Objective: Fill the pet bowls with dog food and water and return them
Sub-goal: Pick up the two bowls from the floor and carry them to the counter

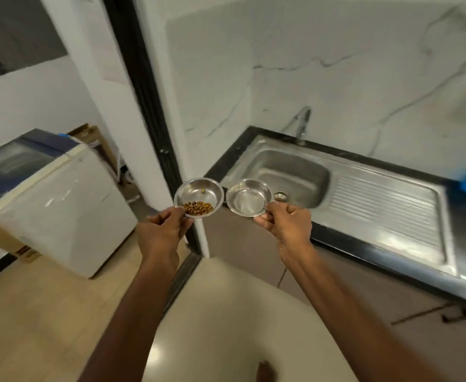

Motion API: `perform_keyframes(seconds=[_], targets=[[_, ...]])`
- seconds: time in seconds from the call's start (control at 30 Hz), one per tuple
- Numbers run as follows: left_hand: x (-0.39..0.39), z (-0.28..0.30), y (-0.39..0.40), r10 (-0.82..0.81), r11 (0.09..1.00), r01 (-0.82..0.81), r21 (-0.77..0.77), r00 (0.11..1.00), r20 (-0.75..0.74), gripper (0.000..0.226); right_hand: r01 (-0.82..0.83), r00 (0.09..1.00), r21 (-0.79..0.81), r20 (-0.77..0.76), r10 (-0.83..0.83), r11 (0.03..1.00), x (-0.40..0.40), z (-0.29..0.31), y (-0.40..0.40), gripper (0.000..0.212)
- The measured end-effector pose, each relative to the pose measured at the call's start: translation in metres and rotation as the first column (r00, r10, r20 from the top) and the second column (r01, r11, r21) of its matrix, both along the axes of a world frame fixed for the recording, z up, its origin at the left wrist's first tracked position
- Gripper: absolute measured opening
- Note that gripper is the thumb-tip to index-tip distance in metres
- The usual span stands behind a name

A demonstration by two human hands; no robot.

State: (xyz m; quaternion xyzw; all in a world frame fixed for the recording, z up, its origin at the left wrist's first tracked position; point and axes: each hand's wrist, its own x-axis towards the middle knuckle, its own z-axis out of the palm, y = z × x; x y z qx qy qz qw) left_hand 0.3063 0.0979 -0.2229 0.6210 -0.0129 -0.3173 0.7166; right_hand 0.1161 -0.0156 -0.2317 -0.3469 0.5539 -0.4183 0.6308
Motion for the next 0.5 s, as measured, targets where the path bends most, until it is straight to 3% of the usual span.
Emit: perform_keyframes(seconds=[0.23,0.5], targets=[[-0.124,0.005,-0.066,-0.274,0.962,0.274,0.018,0.962,0.004,0.014,0.287,0.956,0.0,0.055,-0.287,0.958,-0.152,0.007,-0.022,0.009],[-0.276,0.004,-0.132,-0.476,0.879,0.476,-0.038,0.879,0.02,0.028,0.479,0.878,0.017,0.022,-0.479,0.878,-0.324,0.016,-0.035,0.003]])
